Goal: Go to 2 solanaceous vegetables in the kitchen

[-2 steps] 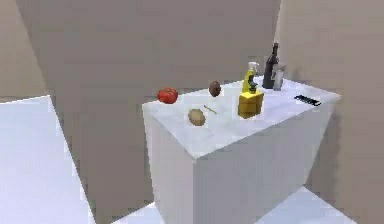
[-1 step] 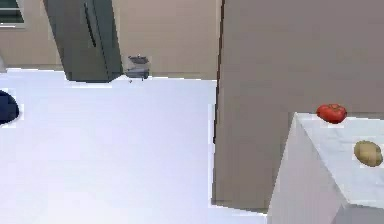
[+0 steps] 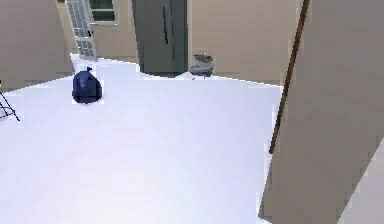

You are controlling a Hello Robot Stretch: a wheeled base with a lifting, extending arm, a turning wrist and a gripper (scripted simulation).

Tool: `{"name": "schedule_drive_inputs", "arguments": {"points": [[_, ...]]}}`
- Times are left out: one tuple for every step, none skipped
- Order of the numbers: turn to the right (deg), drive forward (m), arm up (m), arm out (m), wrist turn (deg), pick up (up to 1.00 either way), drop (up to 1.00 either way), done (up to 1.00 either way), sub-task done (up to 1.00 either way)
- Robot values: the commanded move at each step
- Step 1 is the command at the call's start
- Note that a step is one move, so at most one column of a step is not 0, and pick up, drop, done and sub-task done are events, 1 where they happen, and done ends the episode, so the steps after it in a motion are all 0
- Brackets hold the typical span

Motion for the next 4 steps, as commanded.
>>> {"name": "schedule_drive_inputs", "arguments": {"points": [[0.0, 0.20, 0.00, 0.00, 0.0, 0.00, 0.00, 0.00, 0.00], [45.0, 0.00, 0.00, 0.00, 0.0, 0.00, 0.00, 0.00, 0.00], [18.0, 0.00, 0.00, 0.00, 0.0, 0.00, 0.00, 0.00, 0.00], [0.0, 0.00, 0.00, 0.00, 0.0, 0.00, 0.00, 1.00, 0.00]]}}
